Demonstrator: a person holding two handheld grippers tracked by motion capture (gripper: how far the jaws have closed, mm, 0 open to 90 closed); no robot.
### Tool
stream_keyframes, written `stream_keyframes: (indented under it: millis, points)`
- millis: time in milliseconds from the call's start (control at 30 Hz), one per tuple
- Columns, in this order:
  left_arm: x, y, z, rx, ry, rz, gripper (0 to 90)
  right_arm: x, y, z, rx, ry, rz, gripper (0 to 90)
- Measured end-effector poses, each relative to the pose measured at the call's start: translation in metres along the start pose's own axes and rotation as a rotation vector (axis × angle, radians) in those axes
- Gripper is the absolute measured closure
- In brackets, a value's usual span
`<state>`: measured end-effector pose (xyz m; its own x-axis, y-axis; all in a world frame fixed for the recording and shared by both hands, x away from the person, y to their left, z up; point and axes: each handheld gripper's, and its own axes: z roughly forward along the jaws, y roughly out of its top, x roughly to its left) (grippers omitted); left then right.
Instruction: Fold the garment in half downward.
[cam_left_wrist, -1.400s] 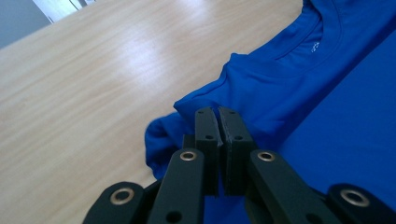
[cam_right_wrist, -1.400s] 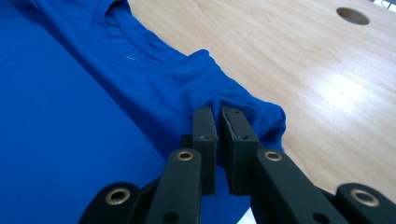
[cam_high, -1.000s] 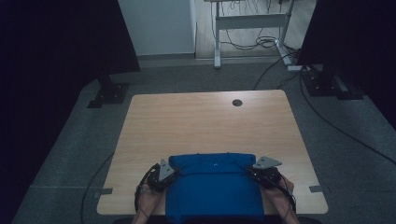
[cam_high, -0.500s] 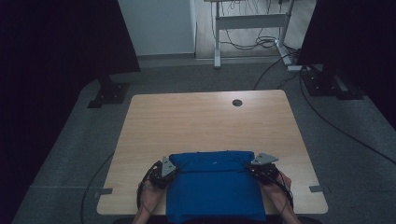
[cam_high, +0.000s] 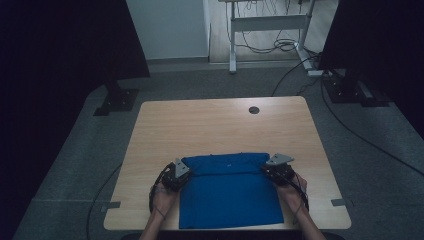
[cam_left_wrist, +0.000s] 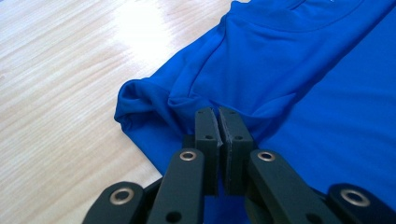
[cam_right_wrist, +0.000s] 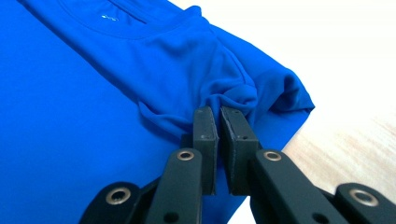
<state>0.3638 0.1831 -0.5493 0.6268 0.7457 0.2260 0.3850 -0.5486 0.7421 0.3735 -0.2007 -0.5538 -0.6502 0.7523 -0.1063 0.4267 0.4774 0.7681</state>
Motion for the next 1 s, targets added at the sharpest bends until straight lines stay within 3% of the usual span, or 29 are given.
stream_keyframes:
  millis: [200,467,833,1000]
  points:
    - [0.007,0.004,0.007,-0.003,0.0,-0.025,87.3,-0.006,0.004,0.007,-0.01,0.004,0.025,84.7]
    - [0.007,0.005,0.003,-0.011,-0.005,-0.015,87.3,-0.001,0.005,0.003,-0.019,-0.014,-0.019,86.5]
    - [0.0,0.01,-0.015,-0.057,-0.007,-0.001,87.4,0.01,0.007,-0.019,-0.067,-0.03,-0.063,87.3]
    - [-0.003,0.009,-0.025,-0.084,-0.019,-0.017,87.4,0.015,0.007,-0.032,-0.089,-0.032,-0.071,87.3]
